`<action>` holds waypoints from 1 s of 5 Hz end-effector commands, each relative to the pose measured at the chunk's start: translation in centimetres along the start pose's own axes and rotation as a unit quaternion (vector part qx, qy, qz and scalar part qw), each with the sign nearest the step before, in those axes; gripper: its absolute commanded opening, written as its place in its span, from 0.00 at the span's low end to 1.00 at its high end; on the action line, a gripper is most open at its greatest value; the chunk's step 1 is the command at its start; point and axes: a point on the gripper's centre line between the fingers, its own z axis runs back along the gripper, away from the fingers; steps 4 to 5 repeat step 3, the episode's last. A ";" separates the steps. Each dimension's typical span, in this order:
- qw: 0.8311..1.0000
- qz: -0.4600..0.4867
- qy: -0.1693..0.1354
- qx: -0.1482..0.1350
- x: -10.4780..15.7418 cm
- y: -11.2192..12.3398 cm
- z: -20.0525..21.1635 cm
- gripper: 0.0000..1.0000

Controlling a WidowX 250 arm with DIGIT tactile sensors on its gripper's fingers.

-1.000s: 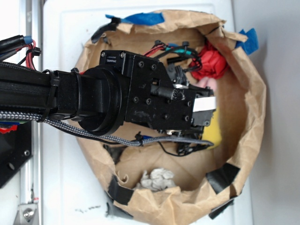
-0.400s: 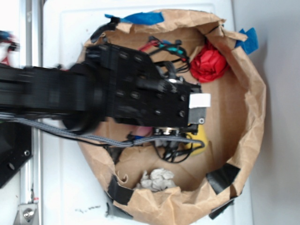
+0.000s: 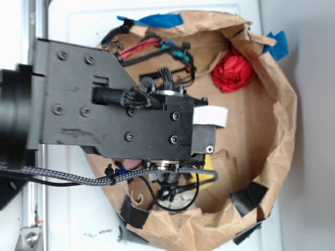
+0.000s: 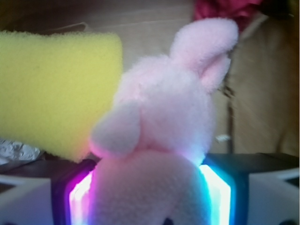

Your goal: Grab the pink bunny.

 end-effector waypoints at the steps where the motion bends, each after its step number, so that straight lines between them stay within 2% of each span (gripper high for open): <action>1: 1.000 0.014 -0.016 -0.019 1.4 0.1 3.5 0.00; 5: 0.999 0.027 -0.024 -0.008 1.8 0.0 2.9 0.00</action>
